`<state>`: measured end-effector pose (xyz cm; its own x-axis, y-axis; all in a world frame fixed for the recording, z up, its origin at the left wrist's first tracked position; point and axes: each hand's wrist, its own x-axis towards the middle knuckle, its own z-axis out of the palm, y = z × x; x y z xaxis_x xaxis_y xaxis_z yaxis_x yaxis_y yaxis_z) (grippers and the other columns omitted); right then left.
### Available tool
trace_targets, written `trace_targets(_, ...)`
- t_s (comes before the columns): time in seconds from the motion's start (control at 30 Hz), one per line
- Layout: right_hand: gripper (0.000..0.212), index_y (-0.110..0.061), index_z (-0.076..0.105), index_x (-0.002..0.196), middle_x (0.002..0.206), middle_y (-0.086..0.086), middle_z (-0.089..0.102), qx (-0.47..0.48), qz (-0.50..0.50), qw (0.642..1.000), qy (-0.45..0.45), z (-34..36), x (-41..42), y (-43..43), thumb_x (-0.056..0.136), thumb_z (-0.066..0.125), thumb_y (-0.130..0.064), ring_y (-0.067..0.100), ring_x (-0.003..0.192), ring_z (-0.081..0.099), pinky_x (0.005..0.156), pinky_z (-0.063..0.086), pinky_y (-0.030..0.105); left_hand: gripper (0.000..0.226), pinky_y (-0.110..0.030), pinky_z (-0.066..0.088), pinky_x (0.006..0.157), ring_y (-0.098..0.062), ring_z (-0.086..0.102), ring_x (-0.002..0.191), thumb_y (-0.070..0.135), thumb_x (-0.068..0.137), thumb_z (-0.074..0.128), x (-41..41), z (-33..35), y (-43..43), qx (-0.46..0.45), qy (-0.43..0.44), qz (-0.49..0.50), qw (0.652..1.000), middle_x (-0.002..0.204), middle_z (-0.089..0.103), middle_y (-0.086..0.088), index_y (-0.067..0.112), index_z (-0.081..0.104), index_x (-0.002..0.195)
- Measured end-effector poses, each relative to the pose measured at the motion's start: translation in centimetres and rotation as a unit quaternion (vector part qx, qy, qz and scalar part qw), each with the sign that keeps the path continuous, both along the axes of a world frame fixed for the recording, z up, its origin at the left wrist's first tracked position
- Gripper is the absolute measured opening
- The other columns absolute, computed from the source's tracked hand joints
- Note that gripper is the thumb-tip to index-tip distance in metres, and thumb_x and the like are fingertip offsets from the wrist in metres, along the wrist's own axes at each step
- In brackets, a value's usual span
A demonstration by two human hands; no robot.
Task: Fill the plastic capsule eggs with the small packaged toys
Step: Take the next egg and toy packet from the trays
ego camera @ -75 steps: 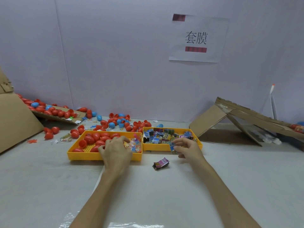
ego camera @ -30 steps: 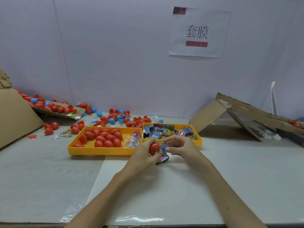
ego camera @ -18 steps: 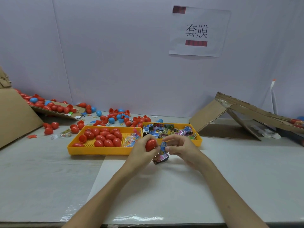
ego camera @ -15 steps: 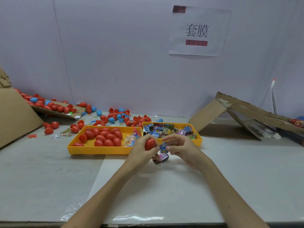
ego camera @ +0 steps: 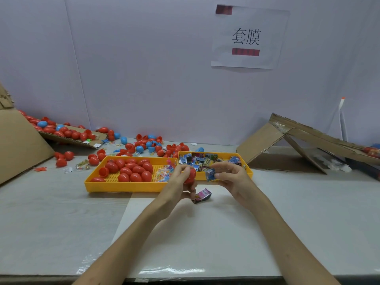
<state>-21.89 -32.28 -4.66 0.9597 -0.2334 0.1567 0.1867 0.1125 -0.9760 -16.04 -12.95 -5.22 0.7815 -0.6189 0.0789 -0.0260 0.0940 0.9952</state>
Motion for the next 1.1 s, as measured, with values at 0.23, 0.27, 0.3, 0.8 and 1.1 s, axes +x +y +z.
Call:
trace_targets(0.23,0.028,-0.014,0.076,0.103,0.105,0.011,0.075,-0.039,-0.01,0.999,0.009,0.1,-0.2,0.3,0.088,0.066,0.007,0.023,0.094,0.07,0.073,0.054,0.027,0.036,-0.031,0.037,0.058,-0.012,0.035,0.048,0.037,0.11,0.029,-0.5,0.5,0.2,-0.019,0.043,-0.011,0.999,0.055,0.038,0.003,0.007,0.048,0.109)
trace_targets(0.27,0.028,-0.015,0.077,0.102,0.105,0.011,0.076,-0.036,-0.007,0.999,0.008,0.1,-0.2,0.4,0.088,0.066,0.006,0.023,0.094,0.07,0.073,0.055,0.026,0.036,-0.03,0.037,0.056,-0.012,0.035,0.048,0.036,0.11,0.03,-0.6,0.5,0.2,-0.02,0.05,-0.017,0.998,0.054,0.037,0.003,0.007,0.05,0.108)
trace_targets(0.3,0.028,-0.017,0.077,0.101,0.105,0.011,0.076,-0.034,-0.002,0.999,0.007,0.1,-0.3,0.4,0.088,0.067,0.005,0.024,0.094,0.071,0.073,0.056,0.026,0.035,-0.03,0.038,0.055,-0.012,0.035,0.048,0.036,0.109,0.031,-0.7,0.6,0.2,-0.018,0.055,-0.023,0.998,0.054,0.037,0.003,0.008,0.052,0.107)
trace_targets(0.8,0.03,-0.024,0.08,0.101,0.105,0.011,0.076,-0.045,0.074,0.996,-0.011,0.2,-0.6,1.2,0.086,0.07,-0.001,0.02,0.096,0.071,0.076,0.057,0.025,0.031,-0.027,0.039,0.054,-0.012,0.033,0.049,0.04,0.107,0.034,-0.7,0.1,0.1,0.014,0.068,-0.056,0.996,0.058,0.036,0.002,0.016,0.055,0.11)
trace_targets(1.1,0.023,-0.011,0.076,0.102,0.104,0.014,0.076,-0.04,0.046,0.998,-0.024,0.1,-0.4,1.3,0.084,0.071,0.003,0.028,0.098,0.073,0.077,0.06,0.029,0.03,-0.027,0.04,0.054,-0.012,0.034,0.049,0.037,0.109,0.033,-0.6,0.3,0.0,0.03,0.075,-0.043,0.996,0.058,0.036,0.001,0.013,0.05,0.109)
